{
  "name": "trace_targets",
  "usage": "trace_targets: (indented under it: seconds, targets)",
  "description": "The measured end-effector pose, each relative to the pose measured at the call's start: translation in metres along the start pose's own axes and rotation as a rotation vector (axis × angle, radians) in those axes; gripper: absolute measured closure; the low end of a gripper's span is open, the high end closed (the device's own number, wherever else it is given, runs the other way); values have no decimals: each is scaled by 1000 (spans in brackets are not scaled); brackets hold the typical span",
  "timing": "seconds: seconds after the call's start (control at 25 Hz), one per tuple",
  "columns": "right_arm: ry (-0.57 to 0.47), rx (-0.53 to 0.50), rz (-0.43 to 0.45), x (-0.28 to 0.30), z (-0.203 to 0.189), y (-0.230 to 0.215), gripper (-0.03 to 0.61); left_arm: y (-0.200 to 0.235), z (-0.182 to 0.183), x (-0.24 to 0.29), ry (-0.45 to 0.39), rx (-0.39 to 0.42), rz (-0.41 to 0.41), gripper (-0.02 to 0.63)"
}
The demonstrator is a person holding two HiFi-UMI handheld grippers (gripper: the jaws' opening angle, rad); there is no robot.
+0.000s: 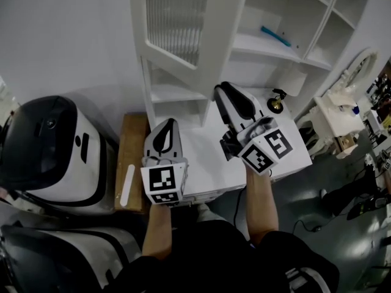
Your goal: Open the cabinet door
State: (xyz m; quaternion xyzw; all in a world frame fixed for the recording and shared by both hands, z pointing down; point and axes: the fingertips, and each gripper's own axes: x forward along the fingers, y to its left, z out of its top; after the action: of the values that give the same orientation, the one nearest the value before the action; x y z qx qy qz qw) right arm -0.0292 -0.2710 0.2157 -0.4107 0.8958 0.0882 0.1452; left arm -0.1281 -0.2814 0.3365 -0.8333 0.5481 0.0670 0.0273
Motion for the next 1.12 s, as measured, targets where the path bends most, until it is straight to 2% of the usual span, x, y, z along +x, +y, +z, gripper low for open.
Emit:
trace_targets:
  seconds: [0.2,0.36,0.48,0.6,0.8,1.0,1.12]
  targets:
    - [-19,22,45,2,1,31,508,13,2,-25,5,11,10,600]
    - [-24,-55,16,8,-1,57,506,30,6,-50,7,64,46,600]
    - [-28,-70,2,12,-1,72,503,45,8,-69,4,60,73,600]
    - [-39,-61,39,20,-4,94,503,62,7,-87,8,52,105,600]
    - [4,-206,46,39,-10,131,495,87,8,-113,0,45,171,600]
    - [5,-148,97,55,-17,151,492,116,9,-134,-8,24,240,600]
    - [7,-139,125,65,-21,162,489,131,12,-146,-9,43,287,600]
